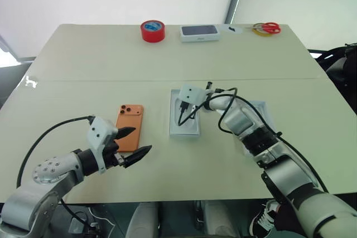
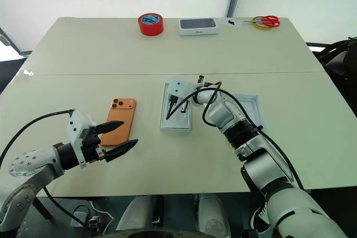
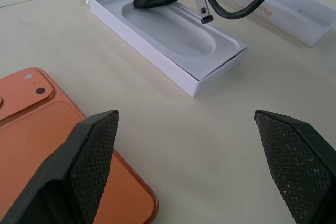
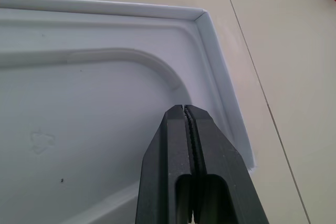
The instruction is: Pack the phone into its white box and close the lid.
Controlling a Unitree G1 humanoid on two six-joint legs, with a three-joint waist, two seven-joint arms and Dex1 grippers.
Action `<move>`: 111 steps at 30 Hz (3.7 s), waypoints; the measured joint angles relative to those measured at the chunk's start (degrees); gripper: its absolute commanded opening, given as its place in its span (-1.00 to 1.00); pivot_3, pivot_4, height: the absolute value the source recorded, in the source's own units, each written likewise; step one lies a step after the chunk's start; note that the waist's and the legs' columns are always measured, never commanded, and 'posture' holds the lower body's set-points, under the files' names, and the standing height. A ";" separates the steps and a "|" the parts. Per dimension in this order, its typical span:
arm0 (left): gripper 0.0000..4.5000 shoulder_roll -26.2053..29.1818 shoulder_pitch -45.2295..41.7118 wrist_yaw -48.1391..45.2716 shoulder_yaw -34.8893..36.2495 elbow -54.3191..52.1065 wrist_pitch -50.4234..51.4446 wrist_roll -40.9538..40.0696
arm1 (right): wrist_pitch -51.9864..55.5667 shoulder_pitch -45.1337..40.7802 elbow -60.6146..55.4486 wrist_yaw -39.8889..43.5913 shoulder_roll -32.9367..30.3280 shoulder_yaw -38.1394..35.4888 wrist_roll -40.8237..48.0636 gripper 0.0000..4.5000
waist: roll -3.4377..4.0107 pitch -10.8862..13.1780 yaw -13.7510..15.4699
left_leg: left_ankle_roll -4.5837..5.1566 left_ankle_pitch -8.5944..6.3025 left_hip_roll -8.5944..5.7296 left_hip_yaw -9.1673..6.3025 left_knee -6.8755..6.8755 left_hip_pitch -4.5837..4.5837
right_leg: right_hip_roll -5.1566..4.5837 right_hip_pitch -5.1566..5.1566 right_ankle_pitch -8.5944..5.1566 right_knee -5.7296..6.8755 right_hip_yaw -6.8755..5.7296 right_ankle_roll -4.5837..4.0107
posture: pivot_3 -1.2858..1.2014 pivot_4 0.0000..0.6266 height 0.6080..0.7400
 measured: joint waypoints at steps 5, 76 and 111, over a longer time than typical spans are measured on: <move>0.93 -0.01 0.00 0.23 0.02 -0.04 0.00 -0.02 | -0.52 1.02 -4.51 2.33 -1.71 -0.63 0.44 -0.98 | 0.00 0.00 -0.05 | 0.00 0.00 0.00 0.00 0.00 0.00 | 0.00 0.00 0.02 0.00 0.00 0.03 | 0.03 -0.52 1.00; 0.97 -9.16 -24.07 33.57 18.21 21.26 46.26 -21.94 | 3.68 -0.18 -6.97 12.54 12.97 13.35 -4.68 -1.00 | -0.02 0.01 -0.08 | -0.37 0.20 -0.02 -0.03 -0.04 0.76 | 0.02 0.29 0.02 0.71 0.12 0.03 | 0.03 -0.52 1.00; 0.97 -15.22 -29.03 39.78 22.99 27.55 53.87 -33.76 | 2.97 1.69 -8.86 12.56 13.04 12.77 -6.93 -1.00 | -0.04 -0.01 -0.20 | -0.41 0.21 -0.04 -0.08 -0.13 0.72 | -0.04 0.24 0.01 0.67 0.13 0.04 | 0.03 -0.52 1.00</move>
